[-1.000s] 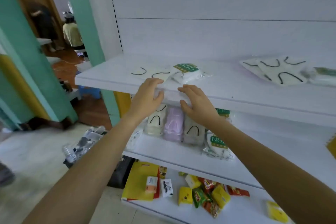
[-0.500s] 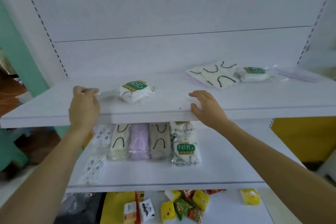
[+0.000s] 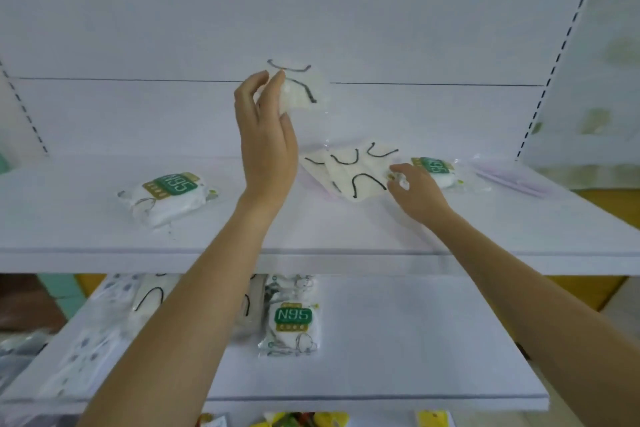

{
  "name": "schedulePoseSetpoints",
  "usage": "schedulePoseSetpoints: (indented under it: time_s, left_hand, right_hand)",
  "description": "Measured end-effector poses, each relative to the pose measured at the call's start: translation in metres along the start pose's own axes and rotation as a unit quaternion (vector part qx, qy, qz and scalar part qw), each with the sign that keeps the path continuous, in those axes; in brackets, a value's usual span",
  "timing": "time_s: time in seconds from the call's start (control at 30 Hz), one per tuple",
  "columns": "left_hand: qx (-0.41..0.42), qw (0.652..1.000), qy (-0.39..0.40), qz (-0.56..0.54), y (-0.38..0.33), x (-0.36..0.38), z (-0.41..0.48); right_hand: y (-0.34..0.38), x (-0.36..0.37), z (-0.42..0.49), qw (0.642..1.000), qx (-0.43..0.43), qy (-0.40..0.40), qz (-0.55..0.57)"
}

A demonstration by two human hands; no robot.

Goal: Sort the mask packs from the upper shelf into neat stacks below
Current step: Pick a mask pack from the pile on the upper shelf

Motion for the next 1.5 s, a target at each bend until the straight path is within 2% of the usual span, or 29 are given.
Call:
schedulePoseSetpoints:
  time_s: [0.07,0.1,0.17,0.2,0.27,0.3,0.33,0.4,0.43,0.47,0.53,0.63,0.7,0.8,0.9,1.0,1.07,1.17,1.2,1.27,1.3,1.37,1.43,1.5]
  left_hand:
    - [-0.003,0.999,0.028,0.021,0.004,0.019,-0.008]
    - [-0.009,0.997,0.071,0.04,0.009,0.026,-0.018]
    - [-0.05,0.968,0.234,0.078,0.028,0.04,-0.042]
    - [-0.084,0.93,0.344,0.102,0.037,0.044,-0.054]
    - [-0.167,0.814,0.539,0.135,0.053,0.048,-0.068]
    - [-0.206,0.772,0.591,0.115,0.056,0.047,-0.069]
    - [-0.244,0.763,0.596,0.062,0.055,0.045,-0.067]
    - [-0.313,0.8,0.512,-0.017,0.054,0.042,-0.053]
    - [-0.33,0.819,0.47,-0.002,0.058,0.043,-0.045]
    - [-0.333,0.827,0.449,0.057,0.065,0.045,-0.04]
    - [-0.349,0.798,0.462,0.167,0.075,0.052,-0.036]
    - [-0.369,0.749,0.508,0.213,0.084,0.068,-0.041]
    - [-0.363,0.75,0.509,0.215,0.092,0.077,-0.042]
    - [-0.37,0.76,0.515,0.143,0.108,0.082,-0.033]
    - [-0.409,0.78,0.473,0.004,0.112,0.081,-0.032]
    - [-0.443,0.821,0.34,-0.12,0.122,0.083,-0.036]
    - [-0.462,0.83,0.245,-0.195,0.128,0.081,-0.034]
    - [-0.486,0.803,0.154,-0.308,0.125,0.082,-0.025]
    - [-0.5,0.781,0.144,-0.346,0.121,0.081,-0.023]
    - [-0.517,0.746,0.15,-0.392,0.116,0.08,-0.023]
    - [-0.504,0.761,0.165,-0.375,0.119,0.082,-0.024]
    - [-0.457,0.809,0.194,-0.315,0.123,0.083,-0.028]
    - [-0.447,0.821,0.182,-0.304,0.129,0.083,-0.029]
    - [-0.444,0.827,0.177,-0.296,0.133,0.085,-0.029]
  right_hand:
    - [-0.008,-0.003,0.015,1.0,-0.001,0.025,0.007]
    - [-0.011,-0.003,0.022,0.999,-0.001,0.04,0.004]
    - [-0.015,-0.003,0.034,0.998,0.0,0.069,0.001]
    - [-0.016,-0.002,0.039,0.997,0.003,0.081,0.005]
    - [-0.016,0.0,0.047,0.995,0.009,0.1,0.025]
    - [-0.015,0.001,0.049,0.993,0.013,0.108,0.04]
    - [-0.015,0.004,0.05,0.991,0.02,0.116,0.057]
    - [-0.015,0.01,0.051,0.988,0.032,0.12,0.092]
    - [-0.016,0.014,0.051,0.987,0.036,0.114,0.11]
    - [-0.017,0.017,0.05,0.986,0.037,0.103,0.124]
    - [-0.021,0.022,0.047,0.989,0.03,0.069,0.126]
    - [-0.026,0.022,0.042,0.994,0.016,0.012,0.109]
    - [-0.027,0.019,0.039,0.996,0.01,-0.027,0.085]
    - [-0.025,0.016,0.037,0.995,-0.004,-0.067,0.077]
    - [-0.018,0.019,0.034,0.989,-0.037,-0.073,0.122]
    - [-0.01,0.018,0.039,0.974,-0.05,-0.094,0.199]
    - [0.002,0.016,0.047,0.96,-0.045,-0.1,0.256]
    - [0.03,0.026,0.061,0.941,-0.018,-0.043,0.334]
    - [0.039,0.035,0.065,0.948,-0.013,0.0,0.317]
    - [0.051,0.055,0.073,0.975,-0.022,0.102,0.199]
    - [0.053,0.062,0.076,0.982,-0.038,0.129,0.129]
    - [0.046,0.062,0.081,0.993,-0.071,0.092,0.03]
    - [0.028,0.053,0.086,0.994,-0.064,0.035,-0.078]
    - [0.01,0.047,0.086,0.98,-0.014,0.071,-0.185]
Point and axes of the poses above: each hand's wrist, its own z-axis towards the middle knuckle, its own x-axis out of the palm, y = z × x, the point moved 1 cm from there along z, towards the middle knuckle, and after that the axes turned 8 degrees about y, right-handed, at the moved point
